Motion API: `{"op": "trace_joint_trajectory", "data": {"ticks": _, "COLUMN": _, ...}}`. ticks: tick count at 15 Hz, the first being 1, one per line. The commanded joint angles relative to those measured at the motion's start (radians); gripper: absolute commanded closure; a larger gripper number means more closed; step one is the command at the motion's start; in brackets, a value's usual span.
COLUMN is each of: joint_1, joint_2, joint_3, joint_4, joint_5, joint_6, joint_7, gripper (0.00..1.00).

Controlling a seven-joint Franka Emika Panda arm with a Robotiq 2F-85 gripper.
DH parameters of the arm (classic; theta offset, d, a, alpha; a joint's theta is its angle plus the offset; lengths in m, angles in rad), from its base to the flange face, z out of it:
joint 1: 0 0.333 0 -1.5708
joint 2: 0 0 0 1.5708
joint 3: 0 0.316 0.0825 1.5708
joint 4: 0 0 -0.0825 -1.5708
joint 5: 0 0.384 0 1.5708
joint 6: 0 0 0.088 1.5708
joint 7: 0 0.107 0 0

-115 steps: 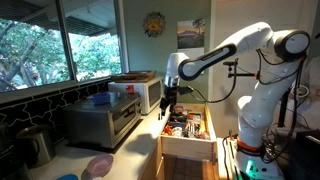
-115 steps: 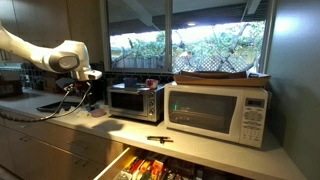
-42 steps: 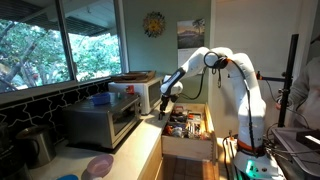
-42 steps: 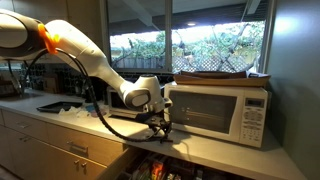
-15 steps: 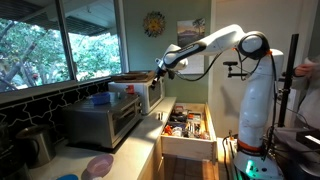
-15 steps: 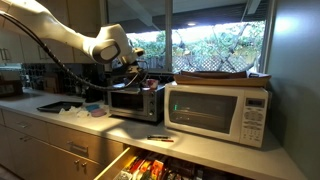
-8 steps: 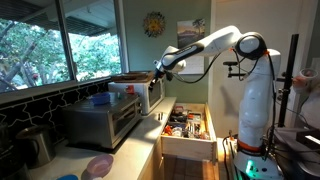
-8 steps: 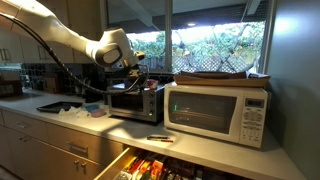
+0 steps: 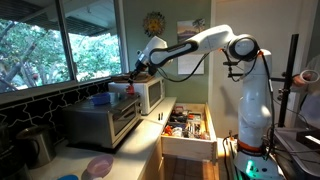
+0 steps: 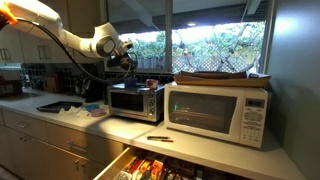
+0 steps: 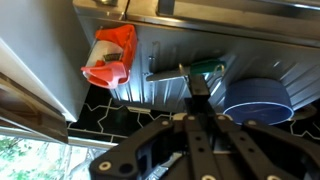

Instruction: Place the black object on top of the oven

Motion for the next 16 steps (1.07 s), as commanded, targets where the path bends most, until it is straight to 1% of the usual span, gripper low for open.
{"op": "trace_joint_trajectory", "data": {"ticks": 1, "joint_1": 0.011, "joint_2": 0.094, "joint_3": 0.010, "joint_4": 0.151, "joint_5": -0.119, "joint_6": -0.078, "joint_7": 0.087, "gripper": 0.98}}
{"op": "trace_joint_trajectory", "data": {"ticks": 2, "joint_1": 0.005, "joint_2": 0.045, "joint_3": 0.006, "joint_4": 0.075, "joint_5": -0.069, "joint_6": -0.035, "joint_7": 0.047, "gripper": 0.98}}
{"op": "trace_joint_trajectory", "data": {"ticks": 3, "joint_1": 0.006, "joint_2": 0.058, "joint_3": 0.008, "joint_4": 0.094, "joint_5": -0.074, "joint_6": -0.037, "joint_7": 0.053, "gripper": 0.91}}
{"op": "trace_joint_trajectory", "data": {"ticks": 5, "joint_1": 0.006, "joint_2": 0.060, "joint_3": 0.008, "joint_4": 0.095, "joint_5": -0.073, "joint_6": -0.037, "joint_7": 0.053, "gripper": 0.91}}
{"op": "trace_joint_trajectory", "data": {"ticks": 6, "joint_1": 0.006, "joint_2": 0.071, "joint_3": 0.006, "joint_4": 0.093, "joint_5": -0.082, "joint_6": -0.040, "joint_7": 0.084, "gripper": 0.98}}
{"op": "trace_joint_trajectory", "data": {"ticks": 12, "joint_1": 0.007, "joint_2": 0.199, "joint_3": -0.015, "joint_4": 0.164, "joint_5": -0.124, "joint_6": 0.004, "joint_7": 0.226, "gripper": 0.98}}
{"op": "trace_joint_trajectory", "data": {"ticks": 16, "joint_1": 0.022, "joint_2": 0.279, "joint_3": -0.037, "joint_4": 0.243, "joint_5": -0.160, "joint_6": -0.024, "joint_7": 0.319, "gripper": 0.98}}
